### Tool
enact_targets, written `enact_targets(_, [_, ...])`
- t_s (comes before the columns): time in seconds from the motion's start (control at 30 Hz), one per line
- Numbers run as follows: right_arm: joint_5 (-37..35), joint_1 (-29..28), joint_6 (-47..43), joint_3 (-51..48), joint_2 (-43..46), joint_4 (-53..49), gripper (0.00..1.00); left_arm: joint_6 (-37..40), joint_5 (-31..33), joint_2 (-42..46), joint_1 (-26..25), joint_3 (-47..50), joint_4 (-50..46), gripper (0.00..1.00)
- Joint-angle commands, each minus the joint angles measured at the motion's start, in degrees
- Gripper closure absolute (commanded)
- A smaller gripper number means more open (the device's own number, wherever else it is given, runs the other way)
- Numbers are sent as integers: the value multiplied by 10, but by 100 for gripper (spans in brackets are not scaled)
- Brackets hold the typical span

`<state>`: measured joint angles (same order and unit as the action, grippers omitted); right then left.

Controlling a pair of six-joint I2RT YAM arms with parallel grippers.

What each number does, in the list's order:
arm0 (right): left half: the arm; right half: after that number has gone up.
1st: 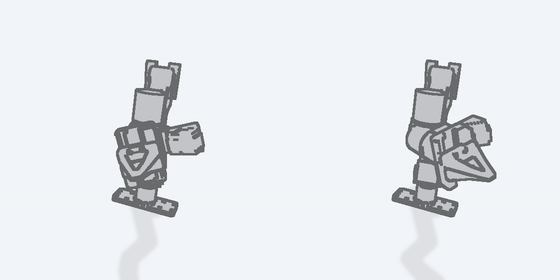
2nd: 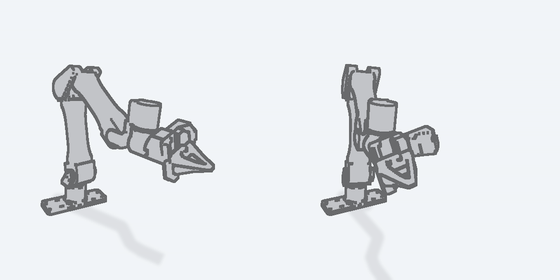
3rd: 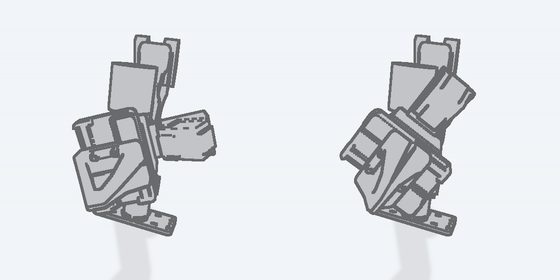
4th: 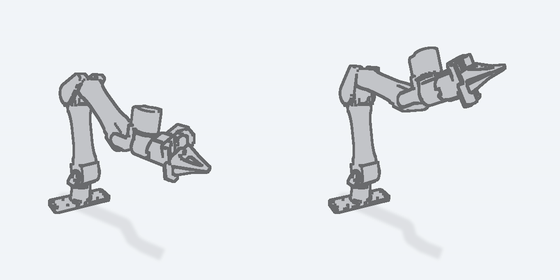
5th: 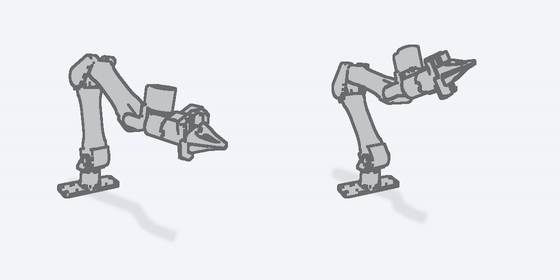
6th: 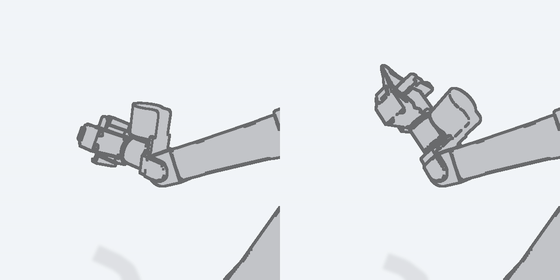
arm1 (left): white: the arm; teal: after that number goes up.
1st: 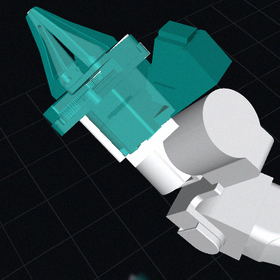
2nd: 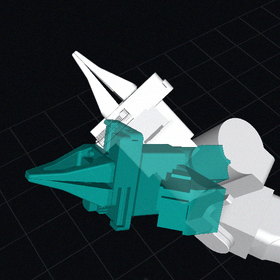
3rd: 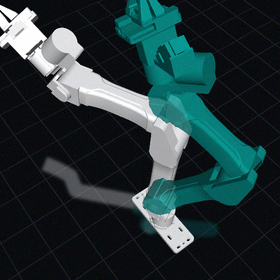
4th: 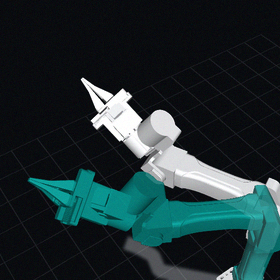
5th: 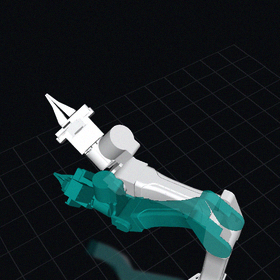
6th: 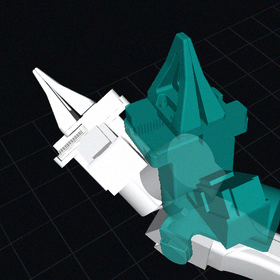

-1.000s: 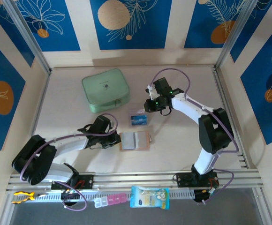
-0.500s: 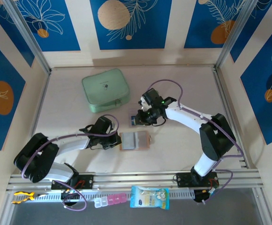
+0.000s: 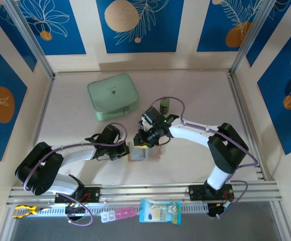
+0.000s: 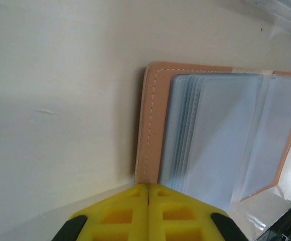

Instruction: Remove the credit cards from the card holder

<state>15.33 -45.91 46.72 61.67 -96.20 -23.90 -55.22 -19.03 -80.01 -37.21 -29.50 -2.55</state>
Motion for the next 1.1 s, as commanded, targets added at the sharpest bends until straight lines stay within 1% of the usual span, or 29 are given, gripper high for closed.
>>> enact_targets(0.0, [17, -8, 22, -8, -17, 19, 65, -1, 4, -9, -4, 9, -11, 95])
enact_targets(0.57, [-1, -11, 25, -10, -67, 17, 64, 0, 7, -11, -4, 3, -24, 95])
enact_targets(1.07, [-43, -7, 11, -16, -67, -7, 64, 1, 7, -13, -4, 2, -32, 94])
